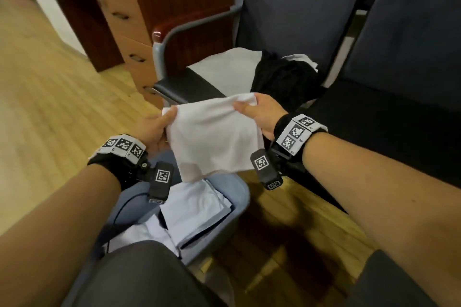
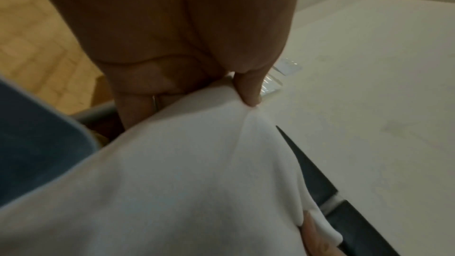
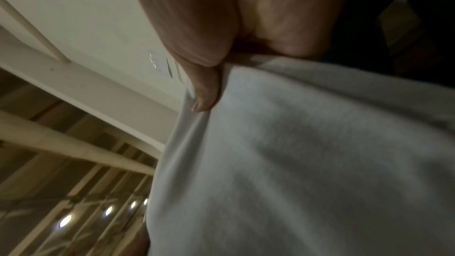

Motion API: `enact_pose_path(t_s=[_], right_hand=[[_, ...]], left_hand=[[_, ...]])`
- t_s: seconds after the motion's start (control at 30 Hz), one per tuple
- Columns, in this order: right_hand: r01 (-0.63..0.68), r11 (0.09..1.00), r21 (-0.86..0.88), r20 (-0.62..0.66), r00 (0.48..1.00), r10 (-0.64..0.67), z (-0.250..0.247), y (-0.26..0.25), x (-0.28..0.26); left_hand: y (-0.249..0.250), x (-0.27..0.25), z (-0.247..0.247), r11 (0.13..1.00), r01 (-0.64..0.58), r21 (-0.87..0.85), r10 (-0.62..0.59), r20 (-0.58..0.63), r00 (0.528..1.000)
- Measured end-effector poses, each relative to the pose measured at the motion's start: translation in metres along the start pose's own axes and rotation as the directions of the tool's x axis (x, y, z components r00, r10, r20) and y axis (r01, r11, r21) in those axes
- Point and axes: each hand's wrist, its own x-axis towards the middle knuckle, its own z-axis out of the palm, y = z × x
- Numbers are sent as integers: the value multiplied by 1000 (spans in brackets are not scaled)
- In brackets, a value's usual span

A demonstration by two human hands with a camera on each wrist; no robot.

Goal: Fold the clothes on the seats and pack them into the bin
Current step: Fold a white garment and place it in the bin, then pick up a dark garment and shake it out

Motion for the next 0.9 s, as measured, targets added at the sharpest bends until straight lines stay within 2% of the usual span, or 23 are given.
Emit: enact_pose_path(t_s=[0.13,0.2,0.27,0.37,0.43,0.5,0.57,0.7,0.8,0.83,0.9], right_hand=[[-36,991,-126,86,995,47,60,46,20],[-81,979,-185,152,982,110,84,75,32],[-132,953,-272,237,951,199,101,100,44],[-191,862,-469,310,879,363,118,137,59],[-155,741,-653,290,853,433,130,157,70],[-96,627,-773,266,848,458,147,175,80],[-85,569,-818,241,847,473,166,192,90],[-119,606,-786,209,872,442,188,212,108],[-145,565,-812,148,886,439,197,216,115],[-144,553,-821,139,888,438,198,216,116],[-153,590,-793,177,868,463,195,211,117]], left_hand=[[-58,5,-49,989,146,-31,-147,-62,987],[-87,6,-63,977,206,-60,-210,-71,975],[-121,12,-73,946,319,-66,-322,-48,945],[-171,21,-86,873,488,-21,-488,21,873],[-198,29,-89,831,556,-6,-556,16,831],[-217,40,-89,807,591,-3,-591,14,807],[-231,57,-92,788,616,0,-615,-39,788],[-244,88,-100,773,633,46,-626,-108,772],[-253,103,-105,773,628,83,-609,-177,773],[-258,109,-109,775,623,106,-596,-206,776],[-262,120,-116,770,613,178,-555,-288,780]])
